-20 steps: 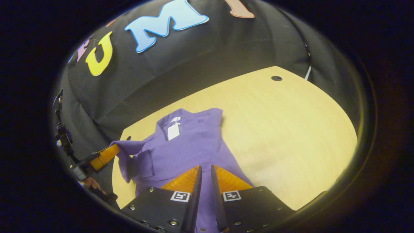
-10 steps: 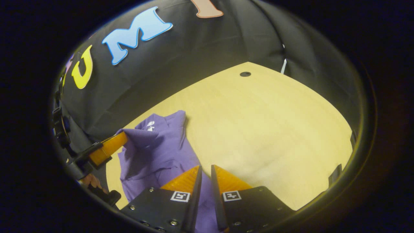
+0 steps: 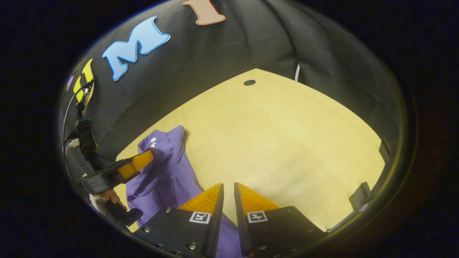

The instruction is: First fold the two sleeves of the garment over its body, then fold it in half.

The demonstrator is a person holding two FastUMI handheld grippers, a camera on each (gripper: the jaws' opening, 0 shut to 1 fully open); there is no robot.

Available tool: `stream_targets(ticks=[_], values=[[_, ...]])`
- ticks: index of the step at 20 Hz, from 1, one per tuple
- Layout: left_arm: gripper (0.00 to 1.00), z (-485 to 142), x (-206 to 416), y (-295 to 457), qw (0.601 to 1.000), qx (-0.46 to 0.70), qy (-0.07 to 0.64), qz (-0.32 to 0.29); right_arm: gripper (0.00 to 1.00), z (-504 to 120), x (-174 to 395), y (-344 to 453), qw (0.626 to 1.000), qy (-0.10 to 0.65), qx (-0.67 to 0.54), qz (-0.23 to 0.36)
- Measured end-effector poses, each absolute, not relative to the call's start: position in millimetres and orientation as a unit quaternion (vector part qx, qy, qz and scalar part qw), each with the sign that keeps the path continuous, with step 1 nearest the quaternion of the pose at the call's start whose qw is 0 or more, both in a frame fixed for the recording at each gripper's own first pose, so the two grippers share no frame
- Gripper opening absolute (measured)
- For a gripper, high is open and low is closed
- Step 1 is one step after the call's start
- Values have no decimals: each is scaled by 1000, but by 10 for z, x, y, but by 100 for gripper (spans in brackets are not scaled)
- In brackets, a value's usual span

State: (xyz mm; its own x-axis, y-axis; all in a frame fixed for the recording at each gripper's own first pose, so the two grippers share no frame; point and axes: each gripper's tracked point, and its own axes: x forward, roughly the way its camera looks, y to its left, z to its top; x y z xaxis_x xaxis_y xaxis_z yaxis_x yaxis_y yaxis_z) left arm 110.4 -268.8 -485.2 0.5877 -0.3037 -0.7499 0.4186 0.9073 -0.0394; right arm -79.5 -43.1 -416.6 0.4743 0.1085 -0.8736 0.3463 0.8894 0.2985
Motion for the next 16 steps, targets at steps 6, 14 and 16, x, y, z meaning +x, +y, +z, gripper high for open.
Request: stream_targets(ticks=[6,14,16], values=[[43,-4946,896,-2814,867,49,436,-236,24,-4200,-918,-469,827,516,216,-53],[86,-4953,542,-2525,859,64,450,-235,23,-4330,-1454,-241,804,566,180,13],[86,-4972,403,-2361,858,62,457,-227,23,-4337,-1608,-146,796,578,176,31]])
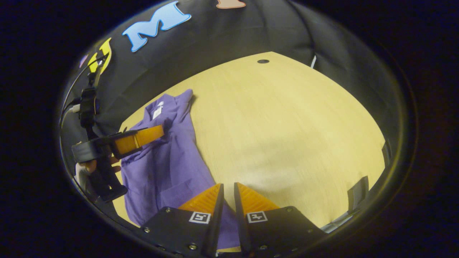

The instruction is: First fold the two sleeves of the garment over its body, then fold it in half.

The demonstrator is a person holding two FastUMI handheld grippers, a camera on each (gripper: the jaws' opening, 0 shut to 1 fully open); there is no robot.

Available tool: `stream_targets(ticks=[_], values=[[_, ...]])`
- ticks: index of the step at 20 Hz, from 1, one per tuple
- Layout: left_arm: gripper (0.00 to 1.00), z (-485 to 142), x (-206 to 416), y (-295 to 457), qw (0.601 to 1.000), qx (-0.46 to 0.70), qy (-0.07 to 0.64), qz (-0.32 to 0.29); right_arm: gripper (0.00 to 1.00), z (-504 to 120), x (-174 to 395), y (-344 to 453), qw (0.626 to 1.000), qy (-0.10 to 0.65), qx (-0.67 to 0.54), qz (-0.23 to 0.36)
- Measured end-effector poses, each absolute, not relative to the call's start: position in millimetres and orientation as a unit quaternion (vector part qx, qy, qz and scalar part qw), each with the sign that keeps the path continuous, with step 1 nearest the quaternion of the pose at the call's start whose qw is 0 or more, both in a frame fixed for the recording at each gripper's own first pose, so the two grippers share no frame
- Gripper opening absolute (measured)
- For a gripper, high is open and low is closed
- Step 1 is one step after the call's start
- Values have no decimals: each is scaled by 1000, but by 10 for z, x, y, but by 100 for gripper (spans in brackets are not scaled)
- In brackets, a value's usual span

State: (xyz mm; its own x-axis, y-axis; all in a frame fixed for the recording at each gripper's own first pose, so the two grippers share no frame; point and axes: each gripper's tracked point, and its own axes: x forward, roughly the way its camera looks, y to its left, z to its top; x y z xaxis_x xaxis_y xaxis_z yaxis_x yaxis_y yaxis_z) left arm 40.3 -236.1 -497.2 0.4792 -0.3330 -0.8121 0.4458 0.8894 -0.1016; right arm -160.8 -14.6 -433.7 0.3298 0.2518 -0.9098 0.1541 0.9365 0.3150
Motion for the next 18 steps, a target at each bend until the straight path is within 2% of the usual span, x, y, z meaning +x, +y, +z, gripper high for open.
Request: stream_targets(ticks=[12,18], values=[[86,-5185,-835,-953,830,56,532,-158,24,-4442,-2225,403,739,648,135,127],[86,-5199,-1434,-341,813,49,569,-117,24,-4512,-2377,521,721,670,109,140]])
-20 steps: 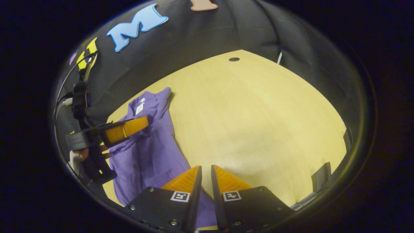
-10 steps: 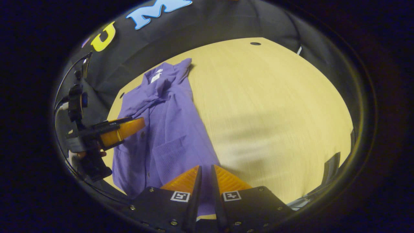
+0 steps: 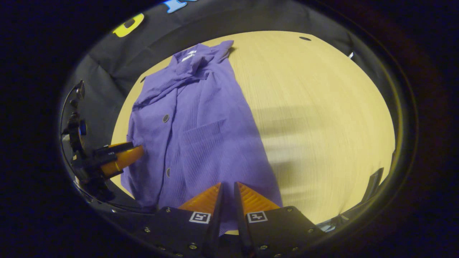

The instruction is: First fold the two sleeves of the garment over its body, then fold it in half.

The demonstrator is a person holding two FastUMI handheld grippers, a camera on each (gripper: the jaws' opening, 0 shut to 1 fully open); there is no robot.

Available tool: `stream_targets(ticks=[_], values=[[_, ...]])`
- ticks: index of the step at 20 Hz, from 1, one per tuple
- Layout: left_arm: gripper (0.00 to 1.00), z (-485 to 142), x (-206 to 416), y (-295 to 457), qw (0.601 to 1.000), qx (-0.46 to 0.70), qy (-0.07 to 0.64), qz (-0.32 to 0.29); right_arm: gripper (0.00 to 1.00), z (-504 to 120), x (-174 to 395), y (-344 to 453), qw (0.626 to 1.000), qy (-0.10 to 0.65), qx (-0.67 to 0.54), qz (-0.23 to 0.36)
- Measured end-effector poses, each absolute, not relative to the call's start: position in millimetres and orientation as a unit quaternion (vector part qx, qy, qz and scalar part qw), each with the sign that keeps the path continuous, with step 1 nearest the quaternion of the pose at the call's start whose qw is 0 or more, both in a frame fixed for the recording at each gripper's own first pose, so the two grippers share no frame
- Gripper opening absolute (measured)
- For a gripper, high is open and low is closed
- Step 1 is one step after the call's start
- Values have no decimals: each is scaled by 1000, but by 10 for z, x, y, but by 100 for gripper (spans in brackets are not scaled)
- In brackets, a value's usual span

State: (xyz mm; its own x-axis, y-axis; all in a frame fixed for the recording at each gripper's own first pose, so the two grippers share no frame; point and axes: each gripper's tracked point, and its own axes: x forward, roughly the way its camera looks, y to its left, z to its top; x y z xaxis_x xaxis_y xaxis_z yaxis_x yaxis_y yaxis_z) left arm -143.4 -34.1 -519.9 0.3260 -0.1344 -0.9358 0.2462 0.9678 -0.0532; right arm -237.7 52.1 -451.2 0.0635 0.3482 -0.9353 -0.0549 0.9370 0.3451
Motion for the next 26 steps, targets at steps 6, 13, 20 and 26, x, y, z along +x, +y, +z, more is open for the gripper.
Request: stream_targets(ticks=[6,13,20,26], values=[[85,-5192,-1891,-24,796,77,591,-106,23,-4572,-2400,554,714,685,94,114],[82,-5241,-1999,174,782,41,617,-81,80,-4527,-2446,765,698,701,94,115],[91,-5223,-2019,172,772,65,622,-109,80,-4621,-2409,785,696,713,-9,86],[80,-5244,-1933,196,772,65,622,-112,80,-4609,-2410,823,685,724,-22,78]])
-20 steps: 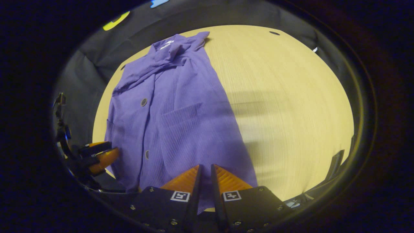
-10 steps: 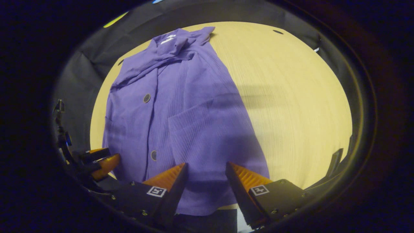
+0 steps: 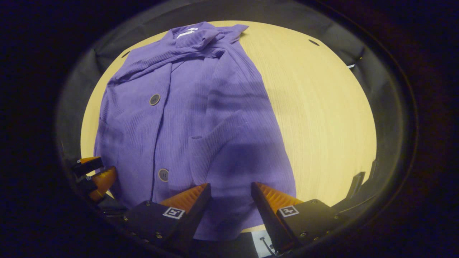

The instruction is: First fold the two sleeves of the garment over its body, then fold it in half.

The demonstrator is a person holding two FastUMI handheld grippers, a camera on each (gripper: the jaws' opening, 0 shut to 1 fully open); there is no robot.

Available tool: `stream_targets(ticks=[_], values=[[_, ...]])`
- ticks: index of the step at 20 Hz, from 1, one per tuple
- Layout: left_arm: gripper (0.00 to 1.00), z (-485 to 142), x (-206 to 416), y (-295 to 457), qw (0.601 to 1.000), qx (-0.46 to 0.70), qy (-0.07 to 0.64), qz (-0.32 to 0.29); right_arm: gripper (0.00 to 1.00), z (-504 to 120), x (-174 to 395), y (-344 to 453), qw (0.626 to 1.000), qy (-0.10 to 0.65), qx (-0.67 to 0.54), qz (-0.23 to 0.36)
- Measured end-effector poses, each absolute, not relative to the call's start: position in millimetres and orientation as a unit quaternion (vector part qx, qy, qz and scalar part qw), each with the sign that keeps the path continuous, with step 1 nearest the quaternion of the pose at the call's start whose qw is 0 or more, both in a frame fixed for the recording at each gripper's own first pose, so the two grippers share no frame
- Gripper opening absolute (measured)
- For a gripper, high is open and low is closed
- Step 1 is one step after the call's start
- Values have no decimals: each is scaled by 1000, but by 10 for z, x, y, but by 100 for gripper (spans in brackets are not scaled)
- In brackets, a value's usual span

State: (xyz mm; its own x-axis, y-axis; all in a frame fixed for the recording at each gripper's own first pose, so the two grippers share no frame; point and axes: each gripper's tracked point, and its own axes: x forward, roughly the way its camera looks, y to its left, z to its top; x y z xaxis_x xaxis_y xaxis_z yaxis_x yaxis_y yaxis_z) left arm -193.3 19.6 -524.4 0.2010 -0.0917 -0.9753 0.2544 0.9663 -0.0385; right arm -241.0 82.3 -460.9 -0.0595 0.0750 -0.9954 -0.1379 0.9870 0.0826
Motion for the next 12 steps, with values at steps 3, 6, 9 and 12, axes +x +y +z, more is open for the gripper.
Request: stream_targets(ticks=[3,6,9,12], values=[[53,-5256,-1817,161,781,66,611,-113,73,-4592,-2410,923,687,720,-22,92],[28,-5271,-1806,156,781,64,612,-112,34,-4586,-2426,926,679,727,-24,97],[18,-5142,-1774,144,782,58,611,-108,6,-4606,-2407,997,684,724,5,89],[7,-5259,-1783,124,781,56,614,-105,6,-4589,-2415,989,686,722,8,89]])
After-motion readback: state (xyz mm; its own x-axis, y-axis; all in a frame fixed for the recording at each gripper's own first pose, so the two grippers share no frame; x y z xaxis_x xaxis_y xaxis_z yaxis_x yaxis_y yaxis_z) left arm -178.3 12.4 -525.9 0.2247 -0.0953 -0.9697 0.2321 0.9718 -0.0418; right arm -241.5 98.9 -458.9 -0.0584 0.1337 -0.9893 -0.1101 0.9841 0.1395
